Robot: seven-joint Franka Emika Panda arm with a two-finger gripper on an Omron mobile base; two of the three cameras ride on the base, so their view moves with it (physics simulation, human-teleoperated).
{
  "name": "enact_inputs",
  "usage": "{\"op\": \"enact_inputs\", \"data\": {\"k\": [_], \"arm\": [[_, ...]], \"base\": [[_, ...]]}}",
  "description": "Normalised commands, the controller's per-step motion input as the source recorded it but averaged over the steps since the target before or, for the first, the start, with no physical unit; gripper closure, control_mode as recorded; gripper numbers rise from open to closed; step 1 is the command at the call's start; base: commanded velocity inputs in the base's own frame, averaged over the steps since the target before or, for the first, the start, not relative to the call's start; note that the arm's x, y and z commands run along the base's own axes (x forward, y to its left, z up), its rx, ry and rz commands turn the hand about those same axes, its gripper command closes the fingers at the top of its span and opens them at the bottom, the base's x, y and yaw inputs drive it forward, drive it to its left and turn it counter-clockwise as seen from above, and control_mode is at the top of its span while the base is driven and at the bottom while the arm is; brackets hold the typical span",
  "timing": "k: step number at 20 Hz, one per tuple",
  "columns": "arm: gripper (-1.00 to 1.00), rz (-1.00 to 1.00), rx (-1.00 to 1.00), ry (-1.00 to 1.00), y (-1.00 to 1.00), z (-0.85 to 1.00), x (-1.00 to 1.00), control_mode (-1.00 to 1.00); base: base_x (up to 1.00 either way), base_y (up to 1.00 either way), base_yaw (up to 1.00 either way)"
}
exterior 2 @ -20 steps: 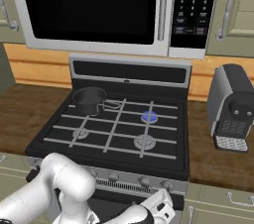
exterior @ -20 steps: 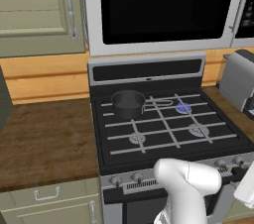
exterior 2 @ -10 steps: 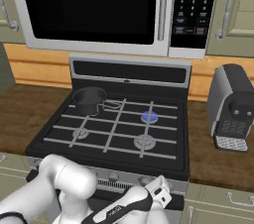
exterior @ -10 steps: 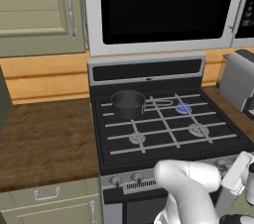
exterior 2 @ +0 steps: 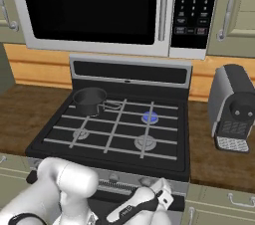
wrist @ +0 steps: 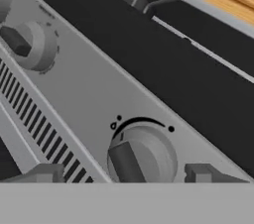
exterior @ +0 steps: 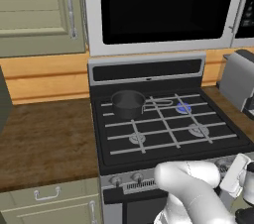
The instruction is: Turn off the rear right burner of the stove.
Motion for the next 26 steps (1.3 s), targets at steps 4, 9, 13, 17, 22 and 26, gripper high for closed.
{"op": "enact_inputs", "data": {"k": [4,9,13,17,22,26], "arm": [[-1.0,0.03,-0.05,0.0,-0.02,-0.3,0.24,-1.0],[-1.0,0.0,-0.02,-0.01,0.0,-0.09,0.16,-1.0],[-1.0,-0.04,-0.12,-0.14,0.31,-0.02,0.04,-1.0],[-1.0,0.0,-0.02,-0.03,0.03,0.01,0.0,-1.0],[-1.0,-0.01,0.0,0.0,0.07,0.07,0.08,-1.0],[-1.0,-0.01,-0.01,-0.04,0.02,0.19,0.01,-1.0]], "base": [[0.0,0.0,0.0],[0.0,0.0,0.0],[0.0,0.0,0.0],[0.0,0.0,0.0],[0.0,0.0,0.0],[0.0,0.0,0.0]]}}
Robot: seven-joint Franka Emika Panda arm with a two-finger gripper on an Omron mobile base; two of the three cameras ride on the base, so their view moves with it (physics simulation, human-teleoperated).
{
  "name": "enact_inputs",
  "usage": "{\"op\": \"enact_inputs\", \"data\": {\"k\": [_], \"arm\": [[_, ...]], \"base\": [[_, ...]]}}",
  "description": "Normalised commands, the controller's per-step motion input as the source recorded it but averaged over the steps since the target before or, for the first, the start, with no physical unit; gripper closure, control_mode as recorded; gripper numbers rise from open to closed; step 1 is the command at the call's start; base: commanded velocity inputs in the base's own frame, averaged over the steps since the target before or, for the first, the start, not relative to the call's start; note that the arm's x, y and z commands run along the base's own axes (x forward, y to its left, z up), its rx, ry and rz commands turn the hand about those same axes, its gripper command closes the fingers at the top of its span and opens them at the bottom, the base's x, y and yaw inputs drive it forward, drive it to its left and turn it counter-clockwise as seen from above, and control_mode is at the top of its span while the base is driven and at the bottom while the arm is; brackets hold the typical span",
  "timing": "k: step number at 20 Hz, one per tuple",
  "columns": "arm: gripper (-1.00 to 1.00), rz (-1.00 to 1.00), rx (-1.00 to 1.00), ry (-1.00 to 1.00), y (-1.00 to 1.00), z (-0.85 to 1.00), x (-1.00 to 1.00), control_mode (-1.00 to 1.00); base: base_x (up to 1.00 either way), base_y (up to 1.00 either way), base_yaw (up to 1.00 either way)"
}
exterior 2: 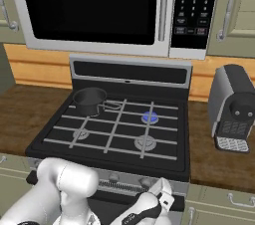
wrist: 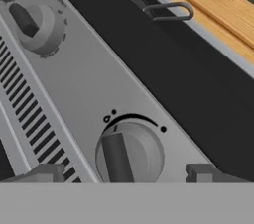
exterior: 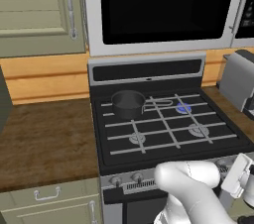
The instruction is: Turn off the rear right burner of the stove.
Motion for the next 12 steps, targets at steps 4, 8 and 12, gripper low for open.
{"op": "enact_inputs", "data": {"k": [4,8,12], "arm": [[-1.0,0.0,-0.01,-0.04,0.0,0.0,0.0,-1.0],[-1.0,0.0,-0.12,-0.04,0.39,0.0,0.0,-1.0],[-1.0,0.0,-0.01,0.0,0.02,0.0,0.0,-1.0]], "base": [[0.0,0.0,0.0],[0.0,0.0,0.0],[0.0,0.0,0.0]]}}
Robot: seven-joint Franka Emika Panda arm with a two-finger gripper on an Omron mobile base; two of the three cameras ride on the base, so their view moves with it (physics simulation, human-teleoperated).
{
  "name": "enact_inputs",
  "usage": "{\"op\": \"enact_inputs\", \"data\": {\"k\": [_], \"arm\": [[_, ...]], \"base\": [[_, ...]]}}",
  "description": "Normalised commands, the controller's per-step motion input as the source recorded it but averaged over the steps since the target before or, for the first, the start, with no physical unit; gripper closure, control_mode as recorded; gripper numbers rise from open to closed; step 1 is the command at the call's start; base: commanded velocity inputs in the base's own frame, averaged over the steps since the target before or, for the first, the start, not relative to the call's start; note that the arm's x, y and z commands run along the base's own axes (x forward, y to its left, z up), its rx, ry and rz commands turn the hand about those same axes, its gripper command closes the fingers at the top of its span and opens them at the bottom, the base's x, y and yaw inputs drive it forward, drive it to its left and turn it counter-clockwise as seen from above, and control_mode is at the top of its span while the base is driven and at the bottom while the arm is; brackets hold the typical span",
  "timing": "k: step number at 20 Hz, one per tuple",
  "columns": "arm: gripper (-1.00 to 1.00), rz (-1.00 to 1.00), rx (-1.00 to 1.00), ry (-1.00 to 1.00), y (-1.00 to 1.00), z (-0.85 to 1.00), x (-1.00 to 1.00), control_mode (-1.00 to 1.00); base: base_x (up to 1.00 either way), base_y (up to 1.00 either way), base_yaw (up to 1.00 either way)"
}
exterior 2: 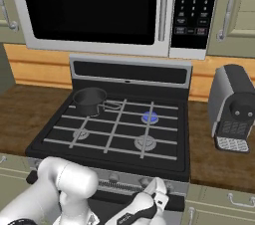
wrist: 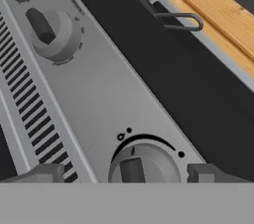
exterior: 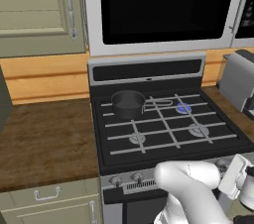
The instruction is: Turn off the rear right burner of the stove.
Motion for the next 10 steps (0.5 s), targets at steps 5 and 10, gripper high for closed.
{"op": "enact_inputs", "data": {"k": [5,10], "arm": [[-1.0,0.0,0.0,0.0,0.0,0.0,0.03,-1.0],[1.0,0.0,0.0,0.0,0.0,0.0,0.11,-1.0]], "base": [[0.0,0.0,0.0],[0.0,0.0,0.0]]}}
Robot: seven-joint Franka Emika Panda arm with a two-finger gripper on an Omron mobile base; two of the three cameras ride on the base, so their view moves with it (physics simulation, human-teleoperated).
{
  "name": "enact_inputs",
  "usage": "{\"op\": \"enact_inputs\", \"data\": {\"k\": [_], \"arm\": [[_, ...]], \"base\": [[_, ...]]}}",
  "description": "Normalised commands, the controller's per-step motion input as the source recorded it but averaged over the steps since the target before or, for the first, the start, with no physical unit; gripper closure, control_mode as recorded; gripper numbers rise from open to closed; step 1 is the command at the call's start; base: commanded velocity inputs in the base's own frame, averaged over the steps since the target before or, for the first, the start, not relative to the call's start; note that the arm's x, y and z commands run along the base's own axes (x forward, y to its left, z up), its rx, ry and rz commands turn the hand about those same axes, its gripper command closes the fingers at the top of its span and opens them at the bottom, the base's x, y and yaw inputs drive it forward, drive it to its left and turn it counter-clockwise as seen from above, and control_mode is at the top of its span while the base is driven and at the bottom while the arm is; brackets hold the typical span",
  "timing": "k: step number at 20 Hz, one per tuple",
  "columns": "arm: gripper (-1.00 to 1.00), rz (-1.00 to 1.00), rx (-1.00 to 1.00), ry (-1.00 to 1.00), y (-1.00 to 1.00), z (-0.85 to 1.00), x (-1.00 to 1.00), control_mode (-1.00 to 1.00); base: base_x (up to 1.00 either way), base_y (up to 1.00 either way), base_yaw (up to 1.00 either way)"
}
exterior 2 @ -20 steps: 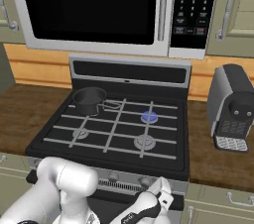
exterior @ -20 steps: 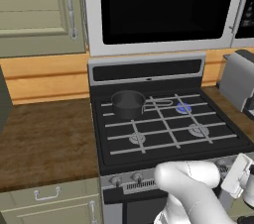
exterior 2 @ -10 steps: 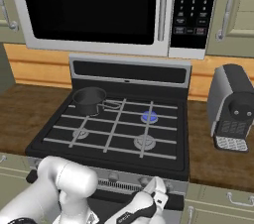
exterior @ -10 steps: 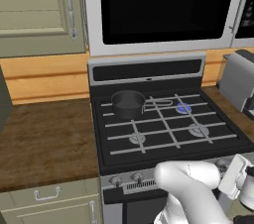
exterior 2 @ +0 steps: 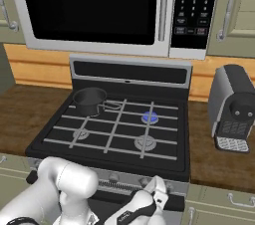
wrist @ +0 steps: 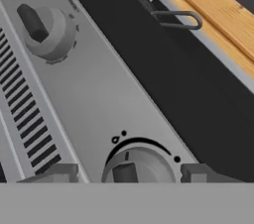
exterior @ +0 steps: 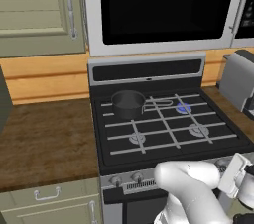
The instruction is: Turn off the rear right burner of the stove.
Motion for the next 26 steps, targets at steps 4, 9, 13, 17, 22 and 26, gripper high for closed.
{"op": "enact_inputs", "data": {"k": [4,9,13,17,22,26], "arm": [[1.0,-0.02,0.1,0.0,-0.02,0.08,0.02,-1.0],[1.0,-0.11,0.28,0.0,-0.18,0.17,0.0,-1.0],[1.0,-0.19,0.45,0.0,-0.34,0.17,0.0,-1.0],[1.0,-0.22,0.52,0.0,-0.44,0.18,0.0,-1.0],[1.0,-0.23,0.53,0.0,-0.57,0.23,0.02,-1.0],[1.0,-0.24,0.54,0.02,-0.65,0.36,0.12,-1.0]], "base": [[0.0,0.0,0.0],[0.0,0.0,0.0],[0.0,0.0,0.0],[0.0,0.0,0.0],[0.0,0.0,0.0],[0.0,0.0,0.0]]}}
